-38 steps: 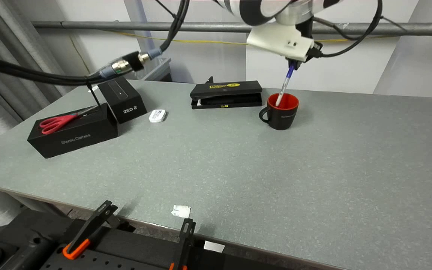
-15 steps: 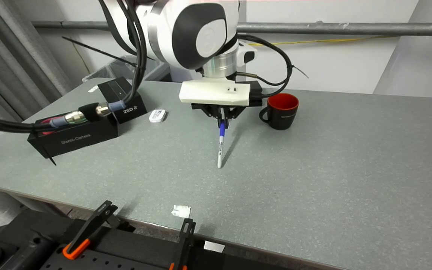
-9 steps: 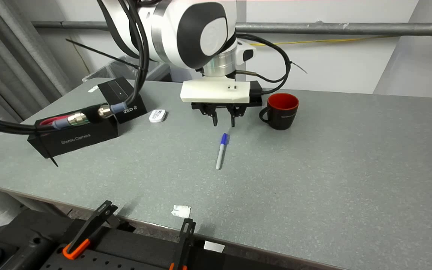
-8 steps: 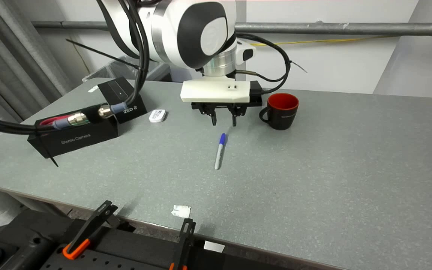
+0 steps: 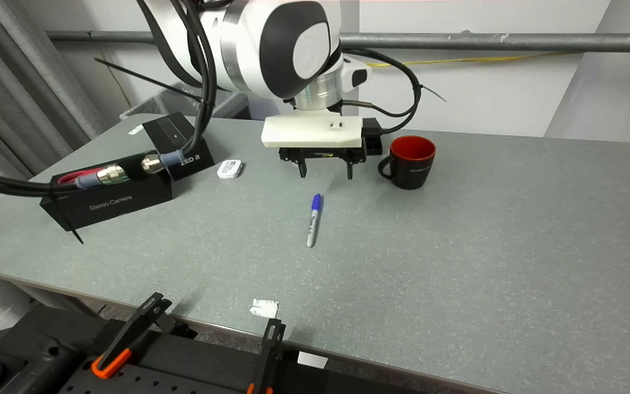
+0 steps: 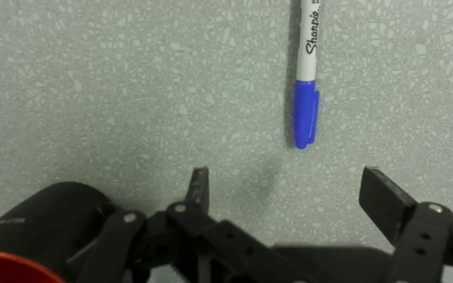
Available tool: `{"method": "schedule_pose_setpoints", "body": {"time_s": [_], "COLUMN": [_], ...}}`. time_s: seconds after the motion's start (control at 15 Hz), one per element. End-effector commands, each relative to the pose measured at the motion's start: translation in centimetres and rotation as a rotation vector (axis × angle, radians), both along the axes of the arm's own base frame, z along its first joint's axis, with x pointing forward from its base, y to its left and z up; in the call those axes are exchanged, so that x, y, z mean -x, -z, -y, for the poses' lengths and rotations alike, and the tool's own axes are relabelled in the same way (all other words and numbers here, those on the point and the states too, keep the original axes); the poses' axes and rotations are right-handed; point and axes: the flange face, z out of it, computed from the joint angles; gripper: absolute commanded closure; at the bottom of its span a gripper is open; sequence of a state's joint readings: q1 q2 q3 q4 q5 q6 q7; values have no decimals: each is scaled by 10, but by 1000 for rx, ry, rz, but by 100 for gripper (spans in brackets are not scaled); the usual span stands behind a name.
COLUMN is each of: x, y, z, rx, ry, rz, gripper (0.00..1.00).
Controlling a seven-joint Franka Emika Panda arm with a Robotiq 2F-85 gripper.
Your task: Remove the marker from the mug cup and place it on the table
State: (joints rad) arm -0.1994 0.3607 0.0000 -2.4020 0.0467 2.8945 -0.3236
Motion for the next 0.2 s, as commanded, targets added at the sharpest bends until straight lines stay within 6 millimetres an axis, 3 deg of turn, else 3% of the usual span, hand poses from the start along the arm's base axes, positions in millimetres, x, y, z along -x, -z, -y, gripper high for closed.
{"method": "schedule_pose_setpoints", "body": {"time_s": [0.0,0.13], "x": [0,1], "y": [0,0], "z": [-1,-1], "rx": [0,-1], "ry": [0,0], "rz": [-2,-2], "gripper": [0,0]}}
